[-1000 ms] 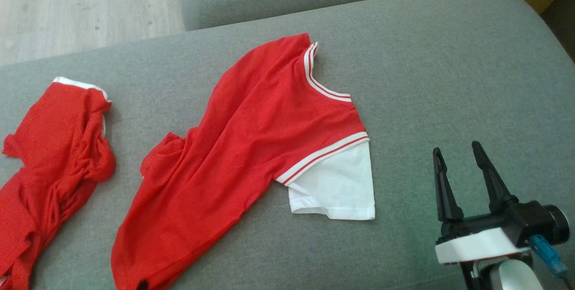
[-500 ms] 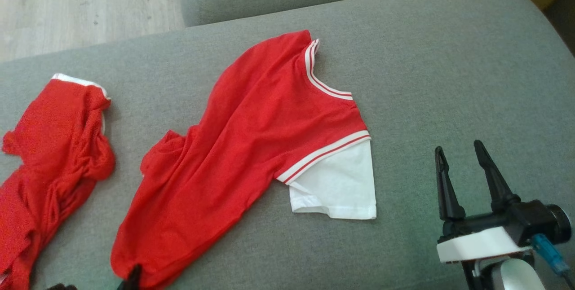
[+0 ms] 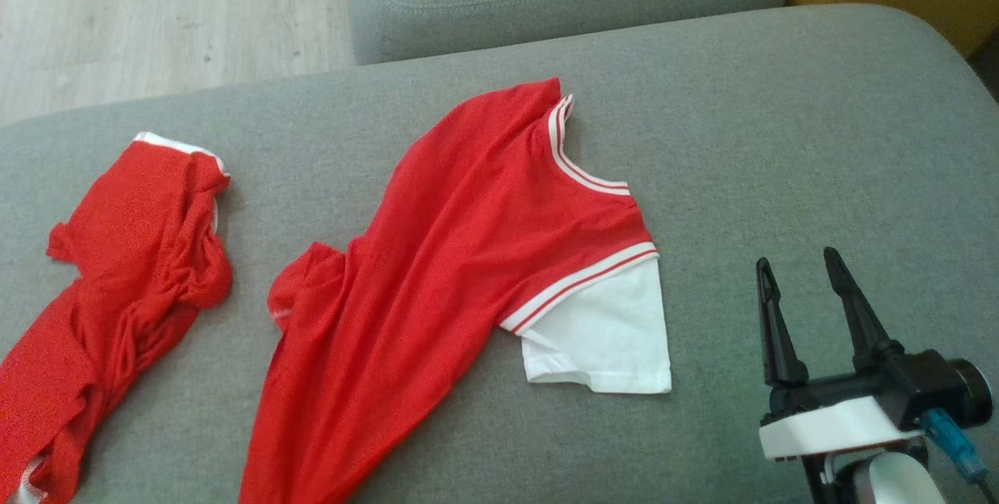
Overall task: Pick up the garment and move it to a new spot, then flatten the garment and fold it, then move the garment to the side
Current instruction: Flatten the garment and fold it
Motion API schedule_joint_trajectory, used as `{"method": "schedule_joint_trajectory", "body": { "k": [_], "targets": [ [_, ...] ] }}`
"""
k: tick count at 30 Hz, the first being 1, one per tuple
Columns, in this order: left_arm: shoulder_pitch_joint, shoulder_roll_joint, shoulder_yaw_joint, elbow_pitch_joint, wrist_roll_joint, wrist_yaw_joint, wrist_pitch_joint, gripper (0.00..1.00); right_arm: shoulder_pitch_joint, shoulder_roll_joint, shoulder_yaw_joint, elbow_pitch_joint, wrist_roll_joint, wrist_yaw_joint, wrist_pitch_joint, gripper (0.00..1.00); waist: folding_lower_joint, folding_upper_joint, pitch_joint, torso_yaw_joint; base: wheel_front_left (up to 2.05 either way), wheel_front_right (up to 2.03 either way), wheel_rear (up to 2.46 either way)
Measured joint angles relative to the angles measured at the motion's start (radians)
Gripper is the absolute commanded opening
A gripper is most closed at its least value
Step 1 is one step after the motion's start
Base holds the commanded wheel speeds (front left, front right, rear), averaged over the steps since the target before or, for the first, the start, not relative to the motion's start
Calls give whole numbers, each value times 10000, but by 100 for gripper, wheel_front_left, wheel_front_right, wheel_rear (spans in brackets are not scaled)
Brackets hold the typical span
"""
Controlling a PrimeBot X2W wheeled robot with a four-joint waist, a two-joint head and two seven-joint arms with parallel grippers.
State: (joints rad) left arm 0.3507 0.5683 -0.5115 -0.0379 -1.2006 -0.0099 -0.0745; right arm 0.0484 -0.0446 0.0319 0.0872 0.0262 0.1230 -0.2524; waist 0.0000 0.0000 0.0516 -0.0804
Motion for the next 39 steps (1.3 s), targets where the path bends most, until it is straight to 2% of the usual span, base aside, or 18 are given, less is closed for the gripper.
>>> {"method": "schedule_joint_trajectory", "body": {
  "k": [3, 4, 5, 6, 10, 13, 18, 21, 28, 29, 36, 39],
  "targets": [
    [-211, -533, -332, 920, 165, -4, -59, 0, 41, 0, 67, 54, -13, 0, 0, 100, 0, 0, -135, 68, 0, 0, 0],
    [-315, -644, -408, 1151, 253, -23, -59, 8, 40, 0, 100, 63, -13, 0, 0, 100, 0, 0, -173, 75, 0, 0, 0],
    [-427, -755, -430, 1371, 305, -84, -86, 45, 42, 0, 123, 81, -15, 0, 0, 100, 0, 0, -209, 76, 0, 0, 0],
    [-524, -859, -426, 1553, 314, -88, -184, 100, 42, 0, 140, 94, -33, 0, 0, 100, 0, 0, -235, 73, 0, 0, 0],
    [-769, -936, -535, 2268, 817, -13, -453, 100, 51, 0, 190, 105, -102, 0, 0, 100, 0, 0, -316, 13, 0, 0, 0],
    [-796, -930, -255, 2491, 1348, 343, -1289, 100, 83, 0, 169, 104, -119, 0, 0, 100, 0, 0, -376, -27, 0, 0, 0],
    [-895, -1016, 721, 2322, 2556, 832, -1737, 100, 254, 0, -8, 90, -213, 0, 0, 100, 0, 0, -441, -14, 0, 0, 0],
    [-1041, -1563, 1795, 1747, 3620, 844, -1737, 100, 267, 0, -123, 88, -274, 0, 0, 100, 0, 0, -524, 18, 0, 0, 0],
    [-1046, -3137, 3315, 1271, 6287, 299, -1749, 100, 269, 2, -326, 155, -280, 0, 0, 100, 0, 0, -690, 57, 0, 0, 0],
    [-1046, -3137, 3315, 1271, 6287, 299, -1749, 100, 269, 2, -326, 155, -280, 0, 0, 100, 0, 0, -690, 57, 0, 0, 0],
    [-1124, -4322, 4061, 1722, 8303, -558, -1749, 100, 285, 2, -297, 621, -466, 2, 0, 100, 0, 0, -714, 92, 0, 0, 0],
    [-1281, -4552, 4328, 1912, 8847, -811, -1749, 100, 295, 2, -236, 861, -466, 0, 0, 100, 0, 0, -697, 76, 0, 0, 0]
  ]
}}
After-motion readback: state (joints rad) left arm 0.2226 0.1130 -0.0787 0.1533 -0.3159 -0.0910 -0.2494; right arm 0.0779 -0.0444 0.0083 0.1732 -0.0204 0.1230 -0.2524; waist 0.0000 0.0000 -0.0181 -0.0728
